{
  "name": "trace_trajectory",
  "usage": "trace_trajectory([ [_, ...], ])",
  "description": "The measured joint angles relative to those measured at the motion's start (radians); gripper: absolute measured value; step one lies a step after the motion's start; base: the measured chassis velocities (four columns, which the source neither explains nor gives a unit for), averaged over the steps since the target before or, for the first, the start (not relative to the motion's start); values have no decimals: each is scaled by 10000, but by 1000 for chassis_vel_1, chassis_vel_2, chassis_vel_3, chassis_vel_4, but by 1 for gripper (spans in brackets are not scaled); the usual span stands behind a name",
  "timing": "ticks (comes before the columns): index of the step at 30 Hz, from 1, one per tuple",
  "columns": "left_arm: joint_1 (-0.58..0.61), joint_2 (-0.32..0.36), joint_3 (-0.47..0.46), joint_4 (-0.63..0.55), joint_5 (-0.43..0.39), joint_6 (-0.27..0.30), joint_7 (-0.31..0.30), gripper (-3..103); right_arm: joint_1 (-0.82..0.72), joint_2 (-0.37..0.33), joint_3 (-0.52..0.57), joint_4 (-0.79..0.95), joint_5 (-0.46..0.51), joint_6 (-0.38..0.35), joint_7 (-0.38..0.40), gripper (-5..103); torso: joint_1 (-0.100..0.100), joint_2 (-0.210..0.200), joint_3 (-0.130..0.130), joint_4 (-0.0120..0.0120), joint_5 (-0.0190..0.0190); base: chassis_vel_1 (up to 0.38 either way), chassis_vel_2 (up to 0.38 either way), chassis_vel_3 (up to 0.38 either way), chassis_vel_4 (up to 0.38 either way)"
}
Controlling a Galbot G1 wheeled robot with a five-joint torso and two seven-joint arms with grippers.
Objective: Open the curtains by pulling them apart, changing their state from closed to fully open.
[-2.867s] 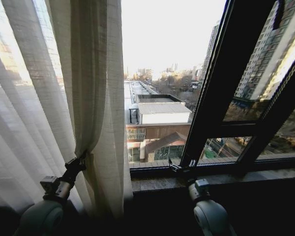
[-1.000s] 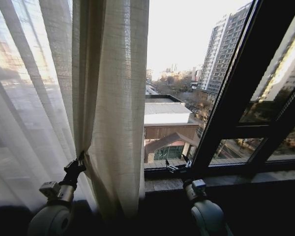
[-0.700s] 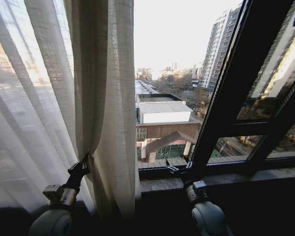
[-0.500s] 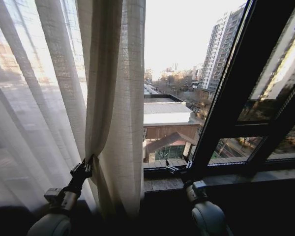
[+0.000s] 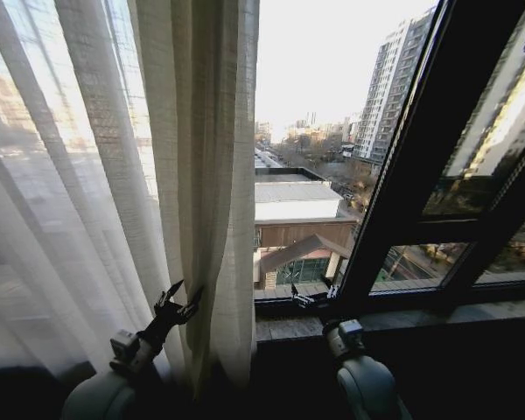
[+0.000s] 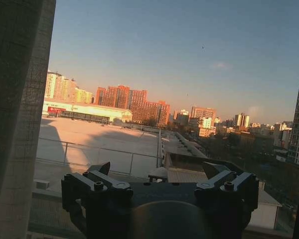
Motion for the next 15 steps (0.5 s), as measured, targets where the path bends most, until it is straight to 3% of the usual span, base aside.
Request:
trace_trajectory([
  [8,-1302,213,721,769,-538,413,-285,101,74,-16,3,-29,-24,-14,22,100,1,0,0,1,-1,0,0,0,0],
  [13,-1613,-10,868,1127,-677,431,-495,85,111,-39,41,-56,-30,-22,83,100,1,0,1,2,0,0,0,0,0],
  [15,-1618,-33,864,1181,-712,380,-496,75,150,-21,-6,-100,-36,-25,89,100,1,0,0,2,0,0,0,0,0],
])
